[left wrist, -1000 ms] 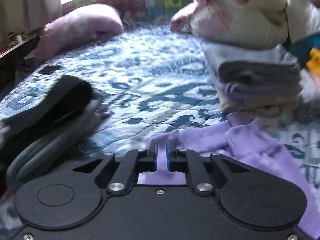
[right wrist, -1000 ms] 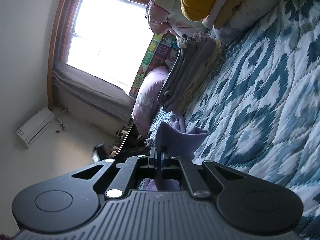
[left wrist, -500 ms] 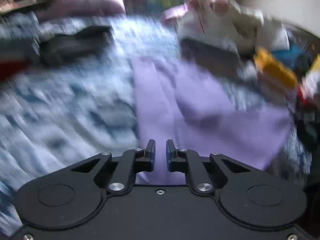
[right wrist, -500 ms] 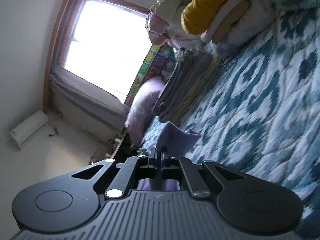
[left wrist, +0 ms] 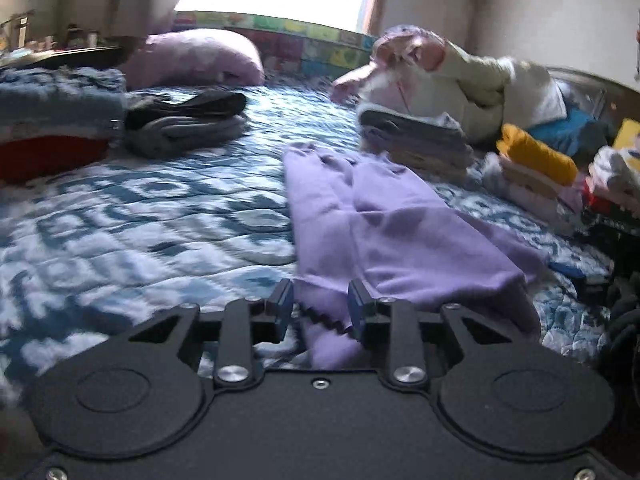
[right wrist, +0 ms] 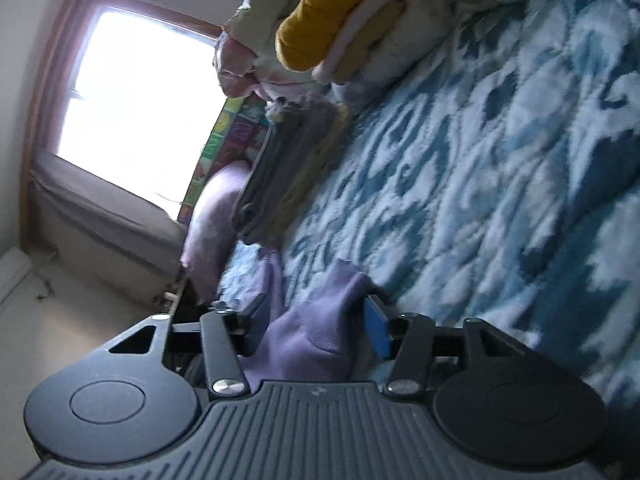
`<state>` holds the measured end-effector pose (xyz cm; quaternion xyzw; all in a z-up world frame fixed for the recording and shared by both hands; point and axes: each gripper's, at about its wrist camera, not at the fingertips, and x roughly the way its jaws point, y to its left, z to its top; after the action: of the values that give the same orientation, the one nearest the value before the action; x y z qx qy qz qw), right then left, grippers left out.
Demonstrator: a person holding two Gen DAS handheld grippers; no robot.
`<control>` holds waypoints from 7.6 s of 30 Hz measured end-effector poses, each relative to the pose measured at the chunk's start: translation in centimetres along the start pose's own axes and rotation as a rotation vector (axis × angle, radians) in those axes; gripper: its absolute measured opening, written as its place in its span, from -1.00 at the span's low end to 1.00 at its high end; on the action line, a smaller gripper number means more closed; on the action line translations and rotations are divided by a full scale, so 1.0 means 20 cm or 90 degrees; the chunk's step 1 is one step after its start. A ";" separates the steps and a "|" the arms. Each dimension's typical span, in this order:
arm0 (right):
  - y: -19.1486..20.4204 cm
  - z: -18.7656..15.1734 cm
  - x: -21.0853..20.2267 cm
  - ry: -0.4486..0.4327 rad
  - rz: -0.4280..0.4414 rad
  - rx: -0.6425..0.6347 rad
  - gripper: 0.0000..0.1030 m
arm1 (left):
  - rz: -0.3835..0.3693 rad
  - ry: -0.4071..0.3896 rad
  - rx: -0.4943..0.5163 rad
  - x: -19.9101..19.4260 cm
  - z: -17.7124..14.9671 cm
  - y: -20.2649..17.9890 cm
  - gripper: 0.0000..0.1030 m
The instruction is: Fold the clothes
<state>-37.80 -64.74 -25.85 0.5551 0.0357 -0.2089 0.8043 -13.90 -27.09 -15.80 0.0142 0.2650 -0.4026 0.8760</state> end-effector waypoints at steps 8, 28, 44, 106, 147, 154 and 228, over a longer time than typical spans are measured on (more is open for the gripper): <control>0.05 -0.06 0.02 0.011 -0.053 -0.048 0.27 | -0.036 -0.051 -0.002 -0.06 0.05 -0.03 -0.46; 0.63 0.09 0.20 0.021 -0.035 -0.245 -0.72 | -0.041 0.025 0.239 0.24 -0.24 -0.24 -0.48; 1.12 0.03 0.43 0.035 -0.075 -0.341 -0.73 | -0.048 -0.015 0.360 0.18 -0.25 -0.25 -0.42; 1.18 -0.67 0.65 0.275 -0.004 -0.680 -0.32 | -0.279 0.063 -0.388 0.18 0.02 0.43 0.10; 1.04 -1.21 0.57 0.301 0.094 -0.828 -0.46 | -0.152 0.072 -0.055 1.37 0.71 0.37 -0.94; 1.08 -1.17 0.55 0.316 0.087 -0.805 -0.43 | -0.132 0.051 -0.029 1.29 0.76 0.34 -0.67; 0.18 -0.52 0.16 0.243 0.071 0.072 0.22 | -0.103 0.174 -0.636 0.23 -0.11 0.35 0.25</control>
<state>-31.67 -55.14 -27.65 0.6298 0.1449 -0.0570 0.7610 -7.47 -25.09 -21.29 -0.3737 0.5367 -0.2882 0.6995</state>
